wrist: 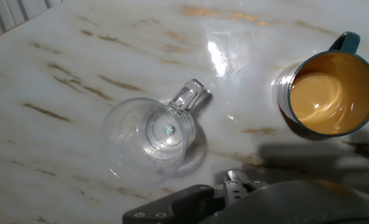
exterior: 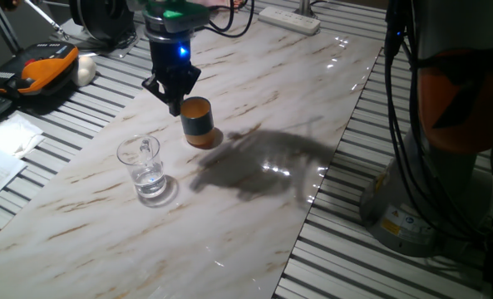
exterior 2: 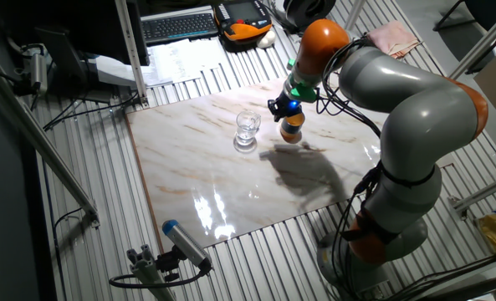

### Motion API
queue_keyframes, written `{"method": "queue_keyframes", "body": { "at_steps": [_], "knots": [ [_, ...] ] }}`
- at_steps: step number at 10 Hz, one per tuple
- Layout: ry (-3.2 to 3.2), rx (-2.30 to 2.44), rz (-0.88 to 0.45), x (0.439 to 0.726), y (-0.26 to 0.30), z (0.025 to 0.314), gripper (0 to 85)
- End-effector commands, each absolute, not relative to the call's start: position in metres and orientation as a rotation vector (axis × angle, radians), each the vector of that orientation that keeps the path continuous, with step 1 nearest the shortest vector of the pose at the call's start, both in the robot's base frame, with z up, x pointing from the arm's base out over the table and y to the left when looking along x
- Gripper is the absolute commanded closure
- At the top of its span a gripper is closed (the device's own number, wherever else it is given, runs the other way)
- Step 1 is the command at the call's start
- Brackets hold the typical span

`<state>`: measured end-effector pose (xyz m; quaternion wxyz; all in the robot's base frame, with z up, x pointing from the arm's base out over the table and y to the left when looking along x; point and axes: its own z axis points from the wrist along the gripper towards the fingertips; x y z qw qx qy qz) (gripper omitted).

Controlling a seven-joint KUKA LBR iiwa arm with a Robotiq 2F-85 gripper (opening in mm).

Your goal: Pour the water from one cup into another empty cup

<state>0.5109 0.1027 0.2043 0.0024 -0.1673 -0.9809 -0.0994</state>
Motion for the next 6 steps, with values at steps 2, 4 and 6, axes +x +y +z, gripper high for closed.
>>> {"method": "queue_keyframes", "body": {
  "at_steps": [2, 4, 6],
  "knots": [
    [-3.072, -0.529, -0.305, 0.5111, 0.1034, 0.2037, 85.0],
    [-3.07, -0.534, -0.305, 0.5117, 0.1041, 0.2018, 85.0],
    [-3.069, -0.538, -0.308, 0.5123, 0.1054, 0.2008, 85.0]
  ]
}}
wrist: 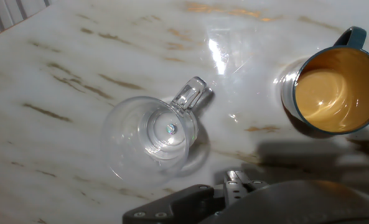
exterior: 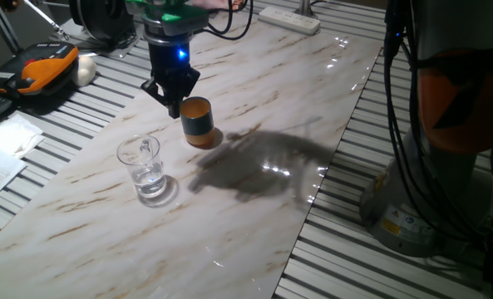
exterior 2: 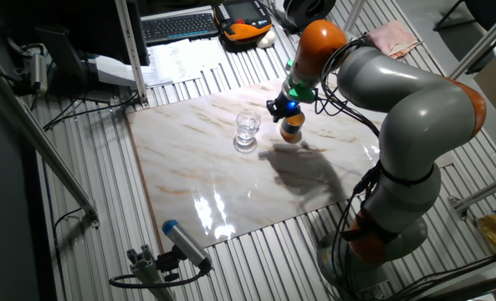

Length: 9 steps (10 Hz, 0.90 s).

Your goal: Pour the water from one cup into another empty cup

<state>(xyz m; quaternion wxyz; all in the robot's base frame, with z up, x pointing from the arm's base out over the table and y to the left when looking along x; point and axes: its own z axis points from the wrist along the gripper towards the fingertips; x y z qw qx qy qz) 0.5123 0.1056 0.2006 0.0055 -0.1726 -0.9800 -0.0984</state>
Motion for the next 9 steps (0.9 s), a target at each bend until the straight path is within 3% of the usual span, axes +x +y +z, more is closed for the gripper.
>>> {"method": "queue_keyframes", "body": {
  "at_steps": [1, 9],
  "knots": [
    [-3.067, -0.543, -0.311, 0.513, 0.106, 0.2, 85.0],
    [-3.076, -0.558, -0.326, 0.517, 0.111, 0.185, 85.0]
  ]
}}
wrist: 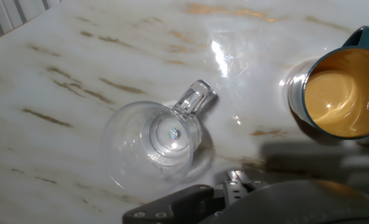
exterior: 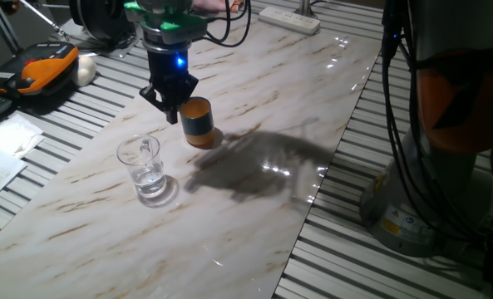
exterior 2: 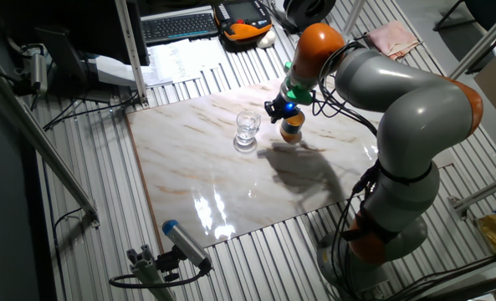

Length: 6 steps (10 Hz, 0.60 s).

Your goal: Pour the water from one cup into another empty cup

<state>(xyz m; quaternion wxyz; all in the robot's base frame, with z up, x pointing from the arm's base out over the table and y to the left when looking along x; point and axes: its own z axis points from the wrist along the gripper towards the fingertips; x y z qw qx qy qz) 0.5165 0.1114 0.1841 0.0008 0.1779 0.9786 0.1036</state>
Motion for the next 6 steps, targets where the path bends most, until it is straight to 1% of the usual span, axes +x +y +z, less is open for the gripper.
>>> {"method": "queue_keyframes", "body": {
  "at_steps": [1, 6],
  "knots": [
    [3.069, 0.559, 0.324, 0.5162, 0.1129, 0.1813, 85.0],
    [3.063, 0.577, 0.331, 0.513, 0.1187, 0.1749, 85.0]
  ]
}}
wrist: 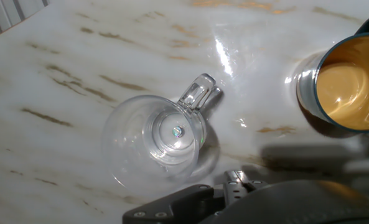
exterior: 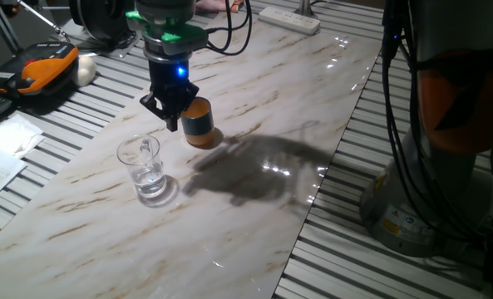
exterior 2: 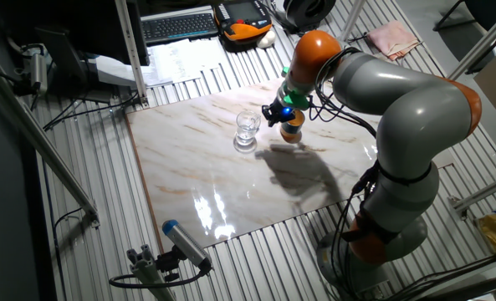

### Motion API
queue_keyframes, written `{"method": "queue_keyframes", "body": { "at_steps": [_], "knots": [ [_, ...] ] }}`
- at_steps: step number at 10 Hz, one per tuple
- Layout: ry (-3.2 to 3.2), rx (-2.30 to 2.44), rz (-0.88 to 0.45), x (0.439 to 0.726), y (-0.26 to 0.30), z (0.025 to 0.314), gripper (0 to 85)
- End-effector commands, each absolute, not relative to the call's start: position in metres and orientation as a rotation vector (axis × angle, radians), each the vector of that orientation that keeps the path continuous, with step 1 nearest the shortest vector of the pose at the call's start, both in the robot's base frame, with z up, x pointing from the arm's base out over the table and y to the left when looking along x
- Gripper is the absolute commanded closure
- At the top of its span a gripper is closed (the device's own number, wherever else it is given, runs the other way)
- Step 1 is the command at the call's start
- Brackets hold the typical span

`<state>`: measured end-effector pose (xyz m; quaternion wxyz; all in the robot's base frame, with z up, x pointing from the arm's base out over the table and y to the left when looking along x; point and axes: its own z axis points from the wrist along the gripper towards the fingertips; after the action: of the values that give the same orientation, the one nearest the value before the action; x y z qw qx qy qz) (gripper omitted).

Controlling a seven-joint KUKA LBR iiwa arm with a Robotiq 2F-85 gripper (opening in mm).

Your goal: Pour the water from one cup into another empty cup

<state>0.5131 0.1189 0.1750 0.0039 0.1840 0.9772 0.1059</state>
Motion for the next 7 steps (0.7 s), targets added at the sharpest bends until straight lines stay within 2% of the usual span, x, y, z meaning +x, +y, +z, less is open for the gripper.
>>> {"method": "queue_keyframes", "body": {
  "at_steps": [1, 7],
  "knots": [
    [3.062, 0.58, 0.336, 0.5129, 0.1189, 0.1748, 85.0],
    [3.072, 0.568, 0.336, 0.5141, 0.1172, 0.1754, 85.0]
  ]
}}
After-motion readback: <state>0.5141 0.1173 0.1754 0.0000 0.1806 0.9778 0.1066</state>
